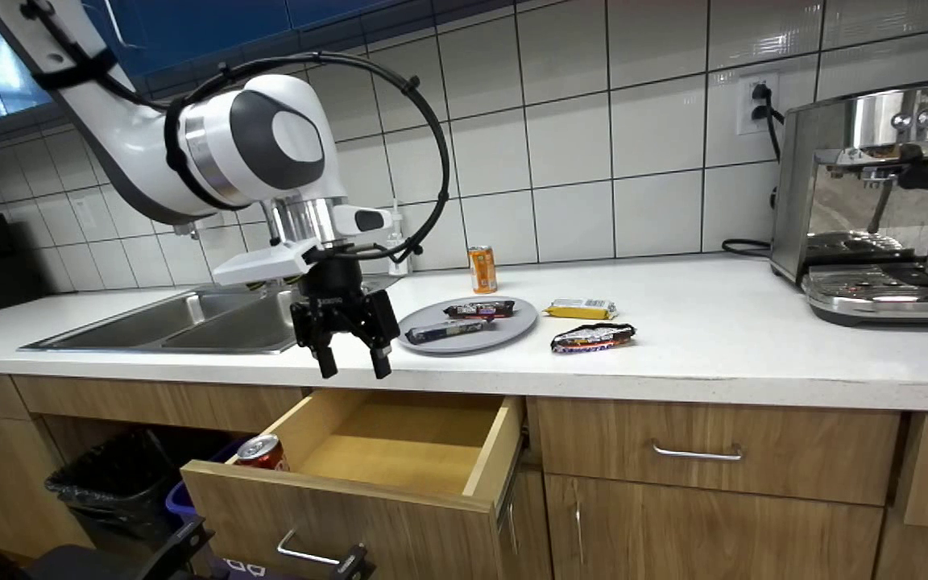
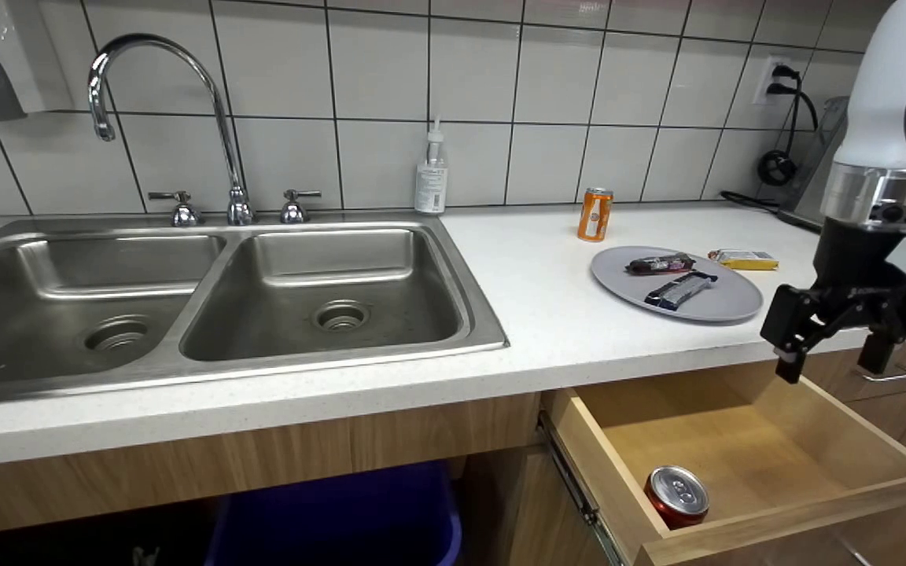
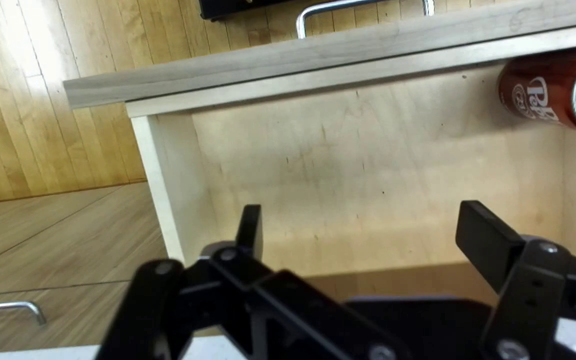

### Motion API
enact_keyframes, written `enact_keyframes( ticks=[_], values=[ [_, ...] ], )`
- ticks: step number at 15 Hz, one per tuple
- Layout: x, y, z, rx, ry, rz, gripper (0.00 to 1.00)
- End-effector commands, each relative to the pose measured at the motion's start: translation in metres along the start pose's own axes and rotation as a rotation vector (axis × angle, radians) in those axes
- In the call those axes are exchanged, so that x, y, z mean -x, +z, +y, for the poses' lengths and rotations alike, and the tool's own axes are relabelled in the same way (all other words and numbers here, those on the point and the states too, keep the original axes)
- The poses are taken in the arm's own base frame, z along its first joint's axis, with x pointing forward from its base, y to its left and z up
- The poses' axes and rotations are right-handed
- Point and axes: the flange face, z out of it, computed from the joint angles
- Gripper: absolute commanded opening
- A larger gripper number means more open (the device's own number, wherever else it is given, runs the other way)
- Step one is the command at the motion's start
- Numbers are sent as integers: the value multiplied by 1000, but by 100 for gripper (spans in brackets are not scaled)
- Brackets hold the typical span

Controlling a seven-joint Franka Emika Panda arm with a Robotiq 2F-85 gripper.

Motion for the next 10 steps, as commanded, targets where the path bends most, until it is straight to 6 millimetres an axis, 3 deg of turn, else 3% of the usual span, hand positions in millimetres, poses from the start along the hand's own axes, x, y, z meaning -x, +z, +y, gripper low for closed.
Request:
enact_keyframes(
  ticks=[1,10],
  values=[
    [-16,-29,9,-12,23,26,100],
    [-58,-62,11,-10,51,84,100]
  ],
)
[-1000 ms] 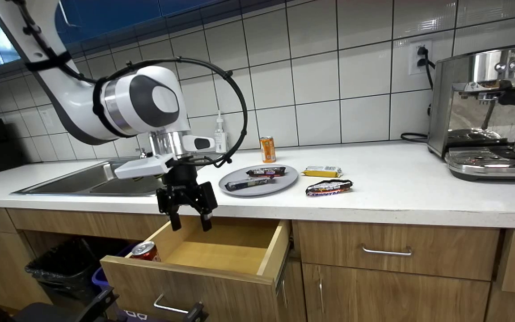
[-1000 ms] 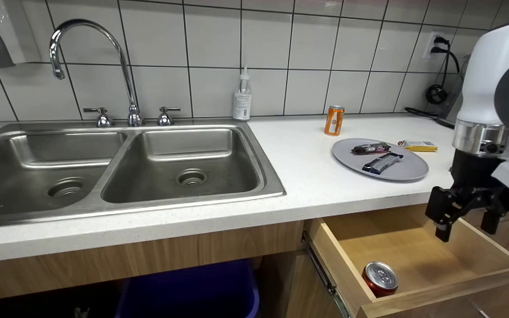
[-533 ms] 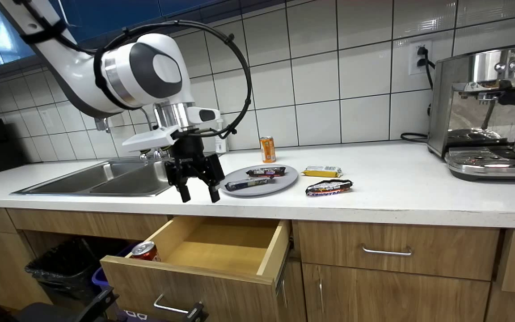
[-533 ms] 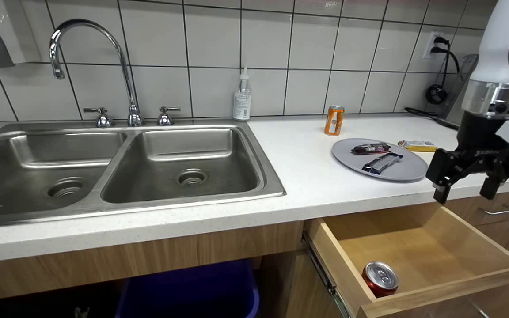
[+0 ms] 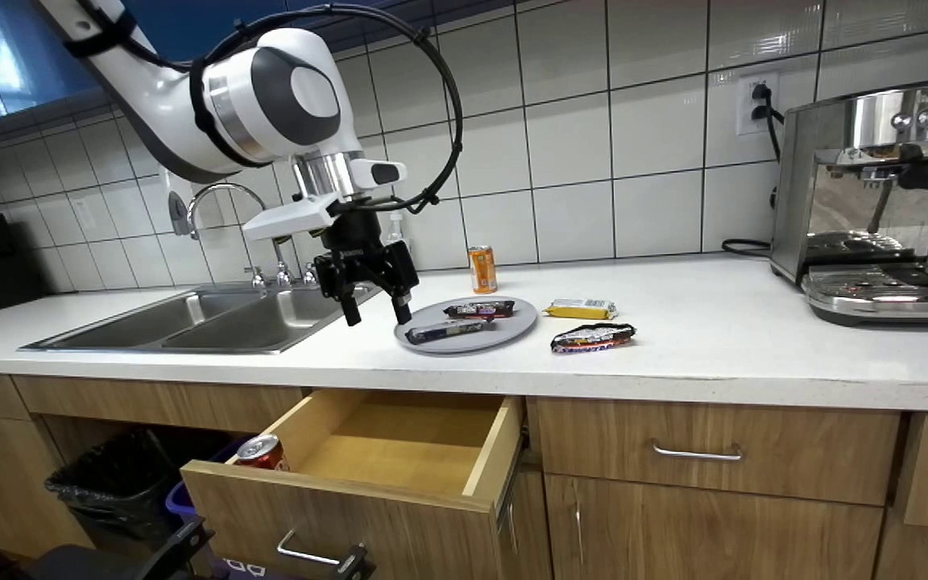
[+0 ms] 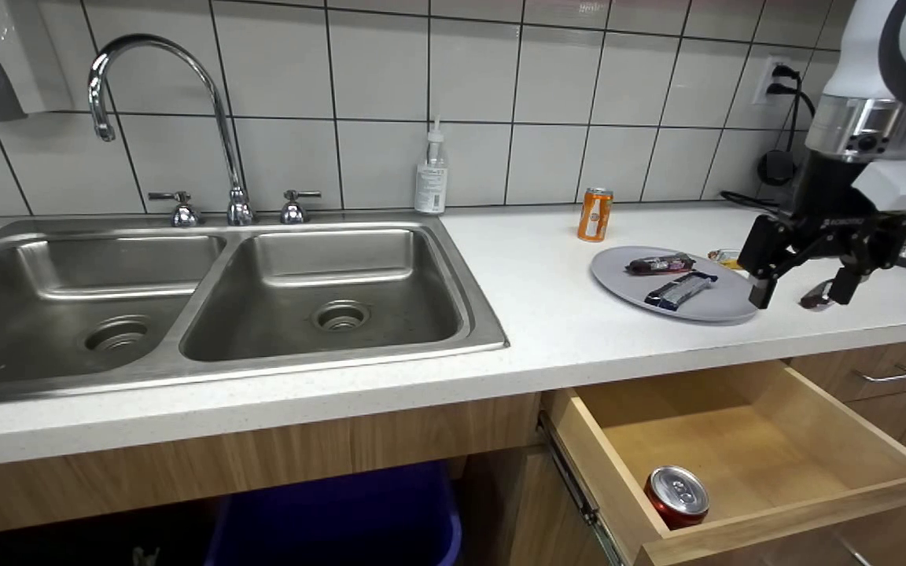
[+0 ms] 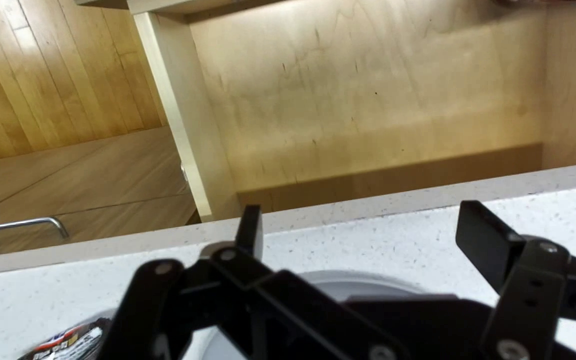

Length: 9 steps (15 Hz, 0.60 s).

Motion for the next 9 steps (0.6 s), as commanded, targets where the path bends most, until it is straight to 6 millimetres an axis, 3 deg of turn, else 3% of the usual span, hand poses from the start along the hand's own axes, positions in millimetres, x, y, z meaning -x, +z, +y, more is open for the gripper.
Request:
enact_keyframes(
  ticks=[1,4,5,9],
  values=[
    [-19,-14,0,5,11,-15,100],
    [-30,-22,0,13,7,-21,100],
    [-19,-16,0,8,3,4,100],
    [-19,-15,0,9,2,1,100]
  ],
)
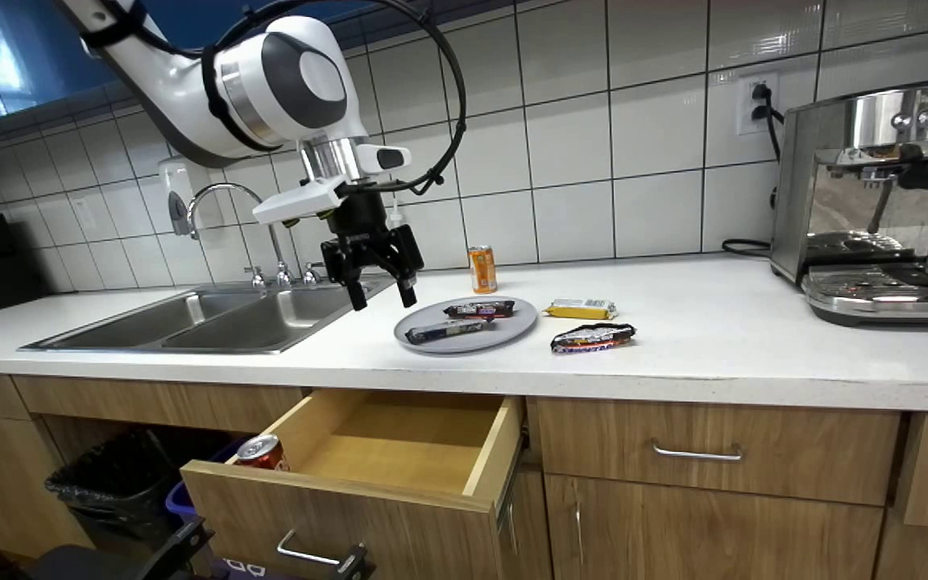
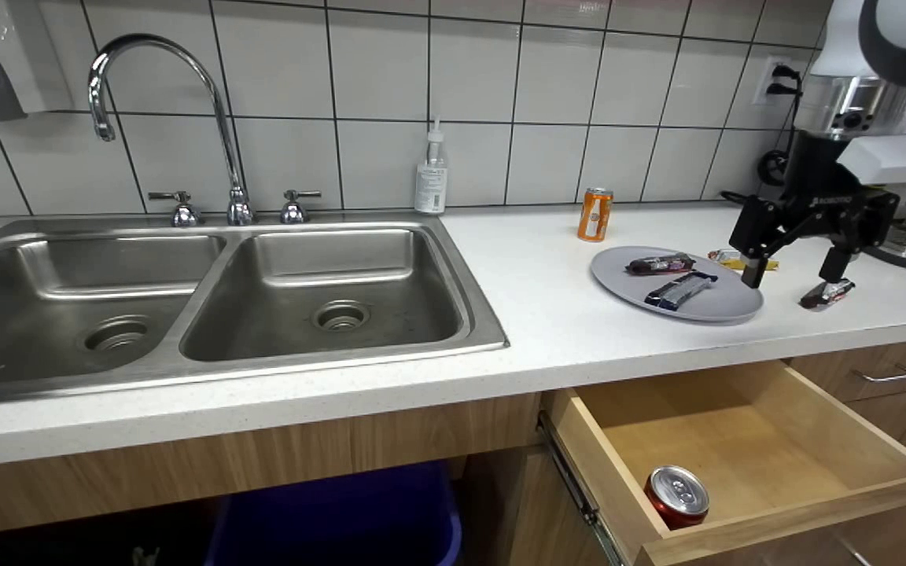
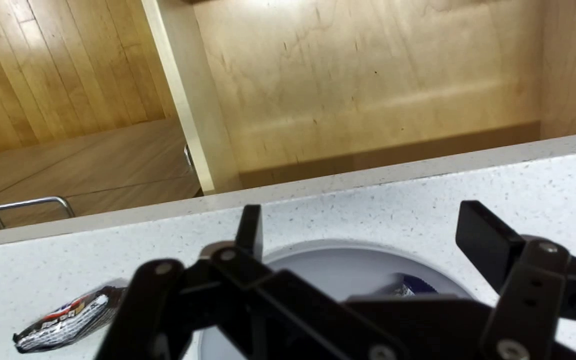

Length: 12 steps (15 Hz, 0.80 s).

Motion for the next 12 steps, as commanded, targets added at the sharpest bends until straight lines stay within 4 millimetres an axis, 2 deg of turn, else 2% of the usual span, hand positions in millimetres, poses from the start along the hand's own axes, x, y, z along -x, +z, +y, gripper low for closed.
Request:
enact_keyframes(
  ticks=[1,6,12],
  values=[
    [0,0,0,0,-1,-2,100],
    [0,0,0,0,-1,-2,100],
    [-19,5,-18,-35,92,68,100]
  ],
)
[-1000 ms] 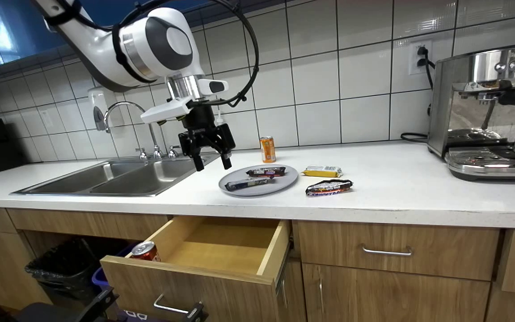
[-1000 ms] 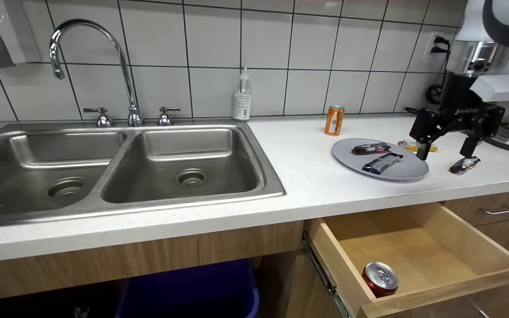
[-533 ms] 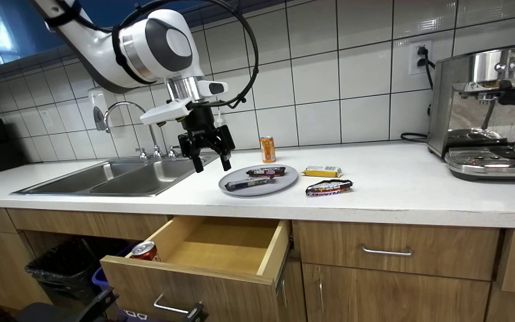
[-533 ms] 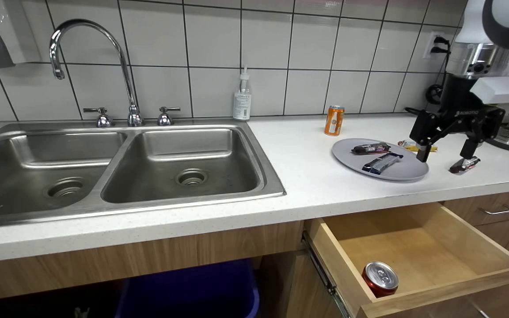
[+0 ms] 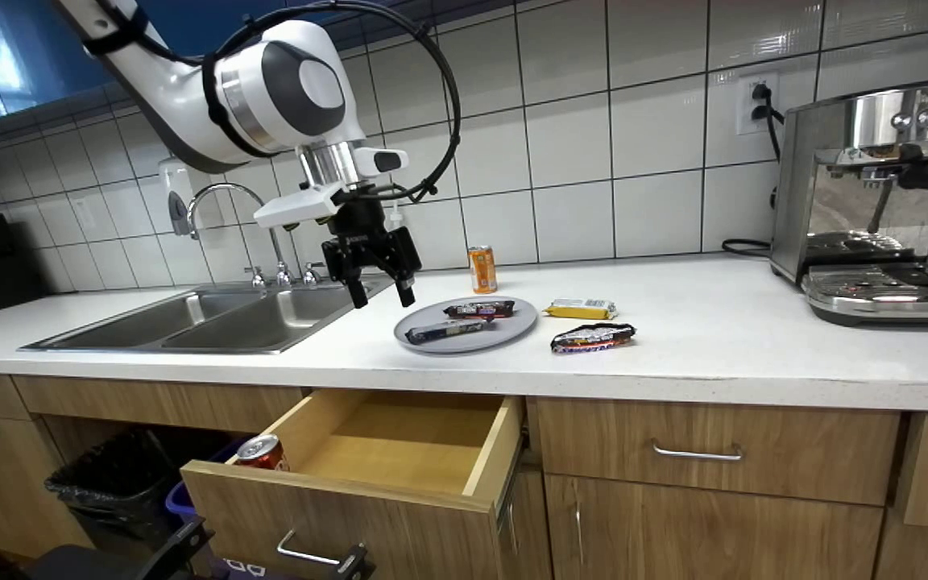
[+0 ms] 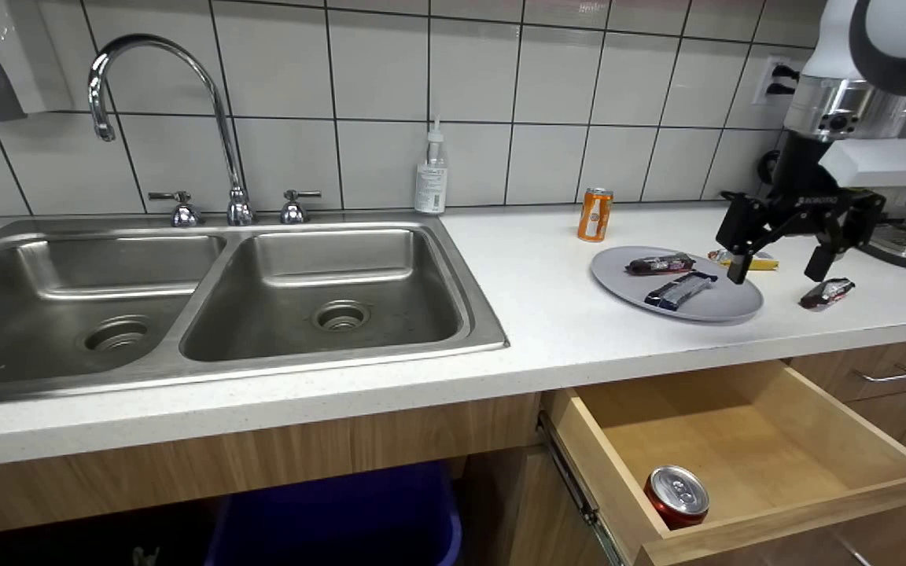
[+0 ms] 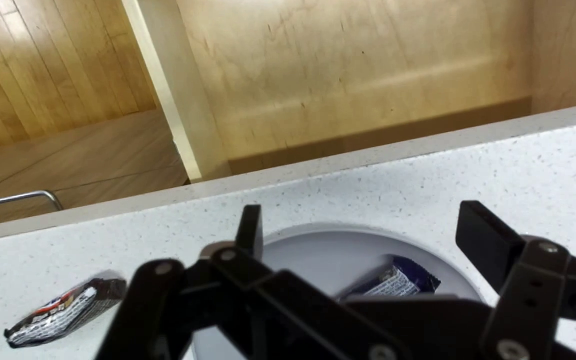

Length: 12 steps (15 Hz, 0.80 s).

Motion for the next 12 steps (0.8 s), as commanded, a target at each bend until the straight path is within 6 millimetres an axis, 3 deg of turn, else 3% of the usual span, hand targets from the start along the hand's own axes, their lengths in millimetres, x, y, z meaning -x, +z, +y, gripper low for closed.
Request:
enact_keyframes(
  ticks=[1,12],
  values=[
    [-16,7,-14,-23,71,38,100],
    [-63,28,-19,-73,328,75,100]
  ],
)
